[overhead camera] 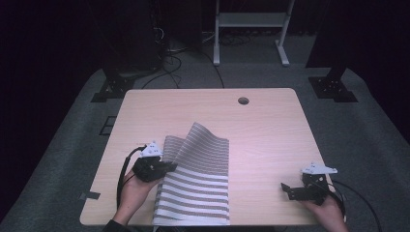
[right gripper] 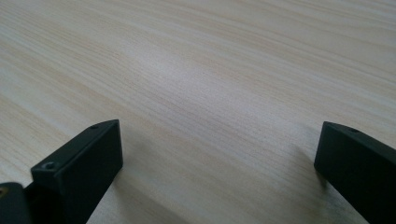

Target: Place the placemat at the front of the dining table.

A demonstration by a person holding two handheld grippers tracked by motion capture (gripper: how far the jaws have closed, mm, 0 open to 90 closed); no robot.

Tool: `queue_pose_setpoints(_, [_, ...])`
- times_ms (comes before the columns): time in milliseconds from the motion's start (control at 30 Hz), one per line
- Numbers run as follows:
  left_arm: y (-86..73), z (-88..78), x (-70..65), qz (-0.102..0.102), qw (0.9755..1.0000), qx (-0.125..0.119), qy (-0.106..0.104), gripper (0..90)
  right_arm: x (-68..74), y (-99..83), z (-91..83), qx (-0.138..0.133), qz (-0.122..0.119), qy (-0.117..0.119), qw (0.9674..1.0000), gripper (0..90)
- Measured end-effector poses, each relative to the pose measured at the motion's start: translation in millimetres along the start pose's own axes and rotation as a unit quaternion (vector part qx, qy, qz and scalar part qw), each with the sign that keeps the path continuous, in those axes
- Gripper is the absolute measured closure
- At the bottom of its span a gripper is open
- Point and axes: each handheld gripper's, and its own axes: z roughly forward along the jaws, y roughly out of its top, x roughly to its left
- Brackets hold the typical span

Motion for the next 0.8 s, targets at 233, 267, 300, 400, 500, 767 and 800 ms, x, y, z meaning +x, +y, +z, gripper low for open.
queue_pose_setpoints(233, [14.8,6.8,-2.8,0.009,0.9999,-0.008,-0.001,87.0,0.0,0.0,0.0,0.000,0.000,0.000,1.0000,0.0])
queue_pose_setpoints(267, [16.9,8.0,-3.4,0.011,0.9999,-0.007,-0.002,87.0,0.0,0.0,0.0,0.000,0.000,0.000,1.0000,0.0])
queue_pose_setpoints(300, [18.8,9.5,-4.0,0.012,0.9999,-0.010,-0.002,87.0,0.0,0.0,0.0,0.000,0.000,0.000,1.0000,0.0])
queue_pose_setpoints(400, [25.2,13.8,-4.9,0.016,0.9998,-0.010,-0.006,87.0,0.0,0.0,0.0,0.000,0.000,0.000,1.0000,0.0])
queue_pose_setpoints(500, [30.8,18.4,-6.5,0.019,0.9997,-0.010,-0.008,87.0,0.0,0.0,0.0,0.000,0.000,0.000,1.0000,0.0])
queue_pose_setpoints(767, [44.5,31.7,-9.2,0.027,0.9994,-0.012,-0.017,87.0,0.0,0.0,0.0,0.000,0.000,0.000,1.0000,0.0])
queue_pose_setpoints(800, [45.9,33.8,-9.6,0.028,0.9994,-0.012,-0.018,87.0,0.0,0.0,0.0,0.000,0.000,0.000,1.0000,0.0])
